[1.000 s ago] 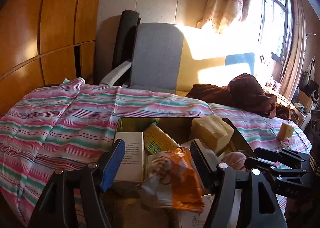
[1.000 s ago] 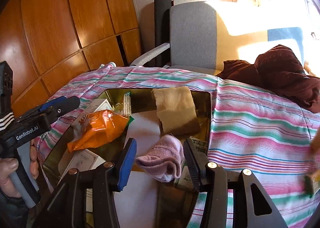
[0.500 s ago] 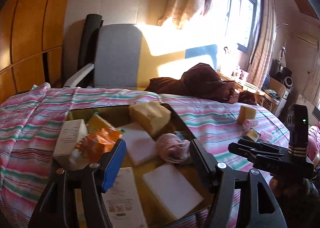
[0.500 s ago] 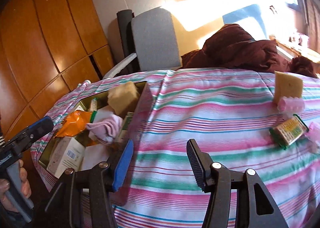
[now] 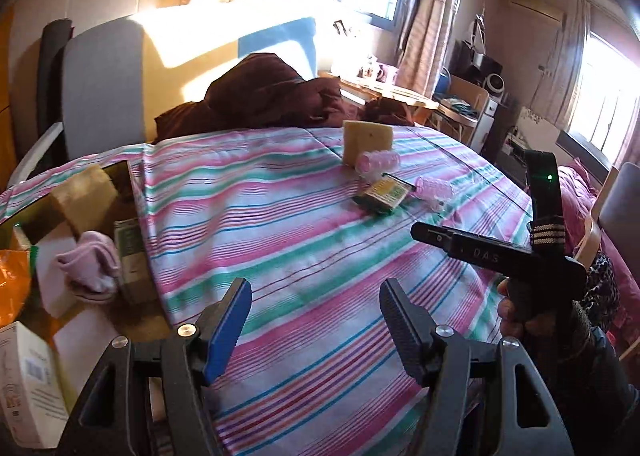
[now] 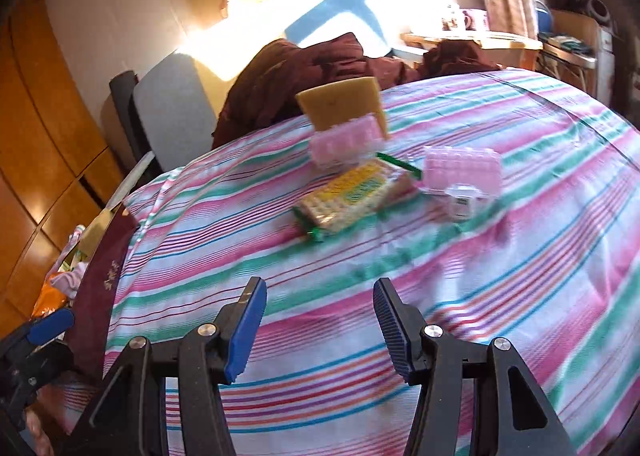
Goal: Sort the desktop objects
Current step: 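Move both tools back over the remaining pile, then grasp the pink hair roller with the left tool and lift it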
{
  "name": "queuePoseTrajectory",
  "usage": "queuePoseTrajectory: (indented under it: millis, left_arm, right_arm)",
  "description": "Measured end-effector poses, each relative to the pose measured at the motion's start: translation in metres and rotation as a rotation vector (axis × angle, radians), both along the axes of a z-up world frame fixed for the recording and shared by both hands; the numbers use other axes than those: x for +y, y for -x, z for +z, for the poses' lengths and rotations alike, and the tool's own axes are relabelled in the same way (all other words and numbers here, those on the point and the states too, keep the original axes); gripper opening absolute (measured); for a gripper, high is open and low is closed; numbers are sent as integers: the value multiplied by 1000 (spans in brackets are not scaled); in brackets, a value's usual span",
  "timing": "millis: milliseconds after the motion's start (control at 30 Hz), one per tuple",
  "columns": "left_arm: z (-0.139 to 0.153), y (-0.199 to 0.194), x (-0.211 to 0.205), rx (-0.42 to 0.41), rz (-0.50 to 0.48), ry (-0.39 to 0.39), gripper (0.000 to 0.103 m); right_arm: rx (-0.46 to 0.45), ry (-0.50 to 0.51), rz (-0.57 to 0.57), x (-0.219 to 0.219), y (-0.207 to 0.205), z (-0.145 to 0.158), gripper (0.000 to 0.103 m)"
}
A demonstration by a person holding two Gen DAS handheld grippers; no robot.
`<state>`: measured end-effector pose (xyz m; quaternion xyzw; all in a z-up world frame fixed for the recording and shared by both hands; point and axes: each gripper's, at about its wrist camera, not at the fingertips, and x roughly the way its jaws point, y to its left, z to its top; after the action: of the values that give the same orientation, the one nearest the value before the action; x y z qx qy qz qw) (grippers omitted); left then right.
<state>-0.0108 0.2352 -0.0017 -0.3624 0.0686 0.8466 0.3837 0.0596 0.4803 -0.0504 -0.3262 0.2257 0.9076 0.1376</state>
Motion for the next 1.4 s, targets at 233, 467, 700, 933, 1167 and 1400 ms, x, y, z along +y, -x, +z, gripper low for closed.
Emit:
queuePoseTrajectory:
  millis: [233, 467, 700, 933, 1167, 1400]
  left_arm:
    - [2, 15, 71, -42, -63, 31, 69]
    - [5, 42, 139, -42, -121, 69, 77]
    - [1, 75, 184, -93, -105, 77, 79]
    - [-7, 98, 225, -91, -59, 111, 82]
    - [-18, 115, 257, -81, 4, 147, 84]
    - [-28, 124, 264, -69, 49, 179, 82]
  right_arm:
    - [24, 17, -105, 42, -22, -3, 59]
    - [44, 12, -112, 53, -21, -5, 61]
    - [87, 9, -123, 62, -19, -3, 63]
    - [126, 16, -114, 64, -18, -6, 64]
    - [140, 64, -96, 69, -17, -12, 66]
    - [152, 89, -98, 72, -18, -15, 66]
